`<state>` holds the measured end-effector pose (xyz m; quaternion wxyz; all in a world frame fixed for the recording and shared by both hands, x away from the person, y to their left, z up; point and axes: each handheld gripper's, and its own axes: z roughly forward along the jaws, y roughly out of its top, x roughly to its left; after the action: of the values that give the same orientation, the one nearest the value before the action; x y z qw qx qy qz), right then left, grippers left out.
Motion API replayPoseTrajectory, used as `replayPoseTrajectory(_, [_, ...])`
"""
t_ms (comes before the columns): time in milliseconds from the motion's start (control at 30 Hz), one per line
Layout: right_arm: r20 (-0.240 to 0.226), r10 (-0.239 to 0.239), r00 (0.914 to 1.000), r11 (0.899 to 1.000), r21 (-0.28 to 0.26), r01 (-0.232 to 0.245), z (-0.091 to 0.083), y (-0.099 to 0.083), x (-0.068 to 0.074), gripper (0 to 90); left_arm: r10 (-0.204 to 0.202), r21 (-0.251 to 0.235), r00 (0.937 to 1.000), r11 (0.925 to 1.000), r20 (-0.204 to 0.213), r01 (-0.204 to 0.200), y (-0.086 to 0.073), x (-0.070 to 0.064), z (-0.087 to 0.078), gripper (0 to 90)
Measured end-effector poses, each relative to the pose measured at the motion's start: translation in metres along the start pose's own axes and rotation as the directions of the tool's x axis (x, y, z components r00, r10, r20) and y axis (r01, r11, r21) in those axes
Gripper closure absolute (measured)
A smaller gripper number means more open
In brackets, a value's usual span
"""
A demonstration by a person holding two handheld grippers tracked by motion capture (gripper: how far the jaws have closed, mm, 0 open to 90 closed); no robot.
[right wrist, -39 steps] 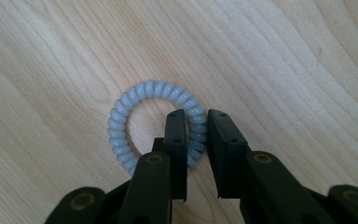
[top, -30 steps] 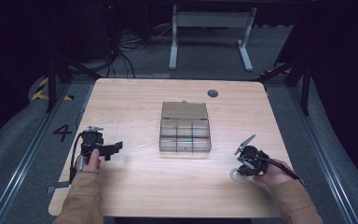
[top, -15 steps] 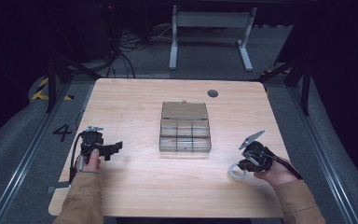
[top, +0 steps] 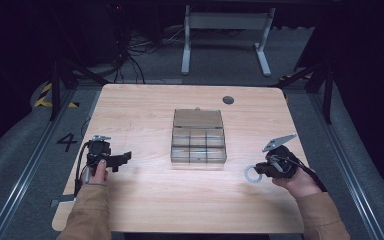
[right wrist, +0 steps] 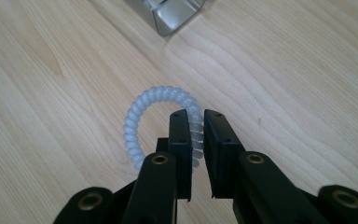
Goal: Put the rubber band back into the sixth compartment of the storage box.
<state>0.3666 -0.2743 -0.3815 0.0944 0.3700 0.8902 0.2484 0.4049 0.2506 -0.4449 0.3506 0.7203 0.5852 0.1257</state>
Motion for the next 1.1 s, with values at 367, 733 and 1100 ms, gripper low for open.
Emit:
replayPoseTrajectory(367, [-0.014, 0.050, 0.9987, 0.996, -0.080, -0.051, -0.009, 0.011, -0.005, 82.0, -0.001, 0.003, 1.0000, 1.0000, -0.002, 0.001, 0.000, 0.000, 0.000, 15.9])
replayPoseTrajectory(733, [-0.009, 0.015, 0.9998, 0.998, -0.055, -0.016, -0.012, 0.034, -0.006, 82.0, -0.009, -0.001, 0.9999, 1.0000, -0.005, 0.009, -0.001, 0.000, 0.000, 15.9])
replayPoseTrajectory(1100, [-0.002, -0.042, 0.9991, 0.999, -0.031, 0.042, -0.005, 0.068, -0.008, 82.0, -0.011, -0.001, 0.9999, 0.9999, -0.007, 0.011, -0.001, 0.002, -0.002, 15.9])
